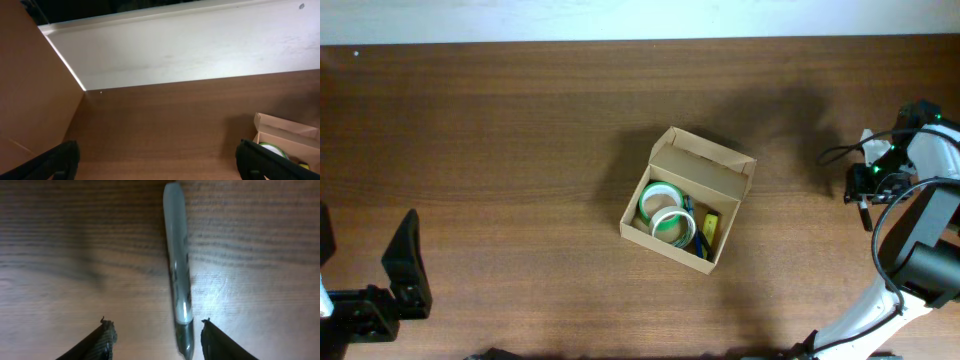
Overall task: Pack container
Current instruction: 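Move right gripper to the white marker and grasp it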
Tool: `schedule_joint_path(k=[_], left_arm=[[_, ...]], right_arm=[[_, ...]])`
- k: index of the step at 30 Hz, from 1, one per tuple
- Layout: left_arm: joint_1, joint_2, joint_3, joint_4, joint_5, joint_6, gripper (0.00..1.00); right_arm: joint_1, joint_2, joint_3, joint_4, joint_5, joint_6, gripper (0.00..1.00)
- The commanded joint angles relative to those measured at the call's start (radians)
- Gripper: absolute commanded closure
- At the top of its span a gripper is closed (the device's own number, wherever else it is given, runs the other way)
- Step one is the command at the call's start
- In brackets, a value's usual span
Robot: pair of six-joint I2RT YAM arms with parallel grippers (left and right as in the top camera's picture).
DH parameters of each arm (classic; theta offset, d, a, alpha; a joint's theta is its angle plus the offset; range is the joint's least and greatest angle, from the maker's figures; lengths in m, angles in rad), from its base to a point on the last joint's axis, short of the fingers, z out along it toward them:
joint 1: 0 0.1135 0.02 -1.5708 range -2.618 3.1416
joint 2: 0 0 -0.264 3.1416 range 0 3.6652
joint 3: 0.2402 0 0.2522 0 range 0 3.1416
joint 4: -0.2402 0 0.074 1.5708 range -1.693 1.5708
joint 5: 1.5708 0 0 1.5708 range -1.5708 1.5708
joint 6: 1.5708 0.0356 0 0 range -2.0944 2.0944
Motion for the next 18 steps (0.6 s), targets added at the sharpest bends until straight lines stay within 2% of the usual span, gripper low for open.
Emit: schedule_joint_path(k=[1, 5, 18], left_arm=[[0.006, 0.0, -0.002, 0.0, 0.003, 0.02, 0.0], [0.006, 0.0, -0.002, 0.0, 0.004, 0.019, 0.0], [0.006, 0.0, -0.002, 0.0, 0.004, 0.019, 0.0]], right_arm=[[-0.005, 0.0, -0.034, 0.05, 0.066, -0.067, 0.48], [-0.011, 0.0, -0.041, 0.105, 0.092, -0.079, 0.54], [-0.045, 0.001, -0.069, 0.183, 0.063, -0.077, 0.59]])
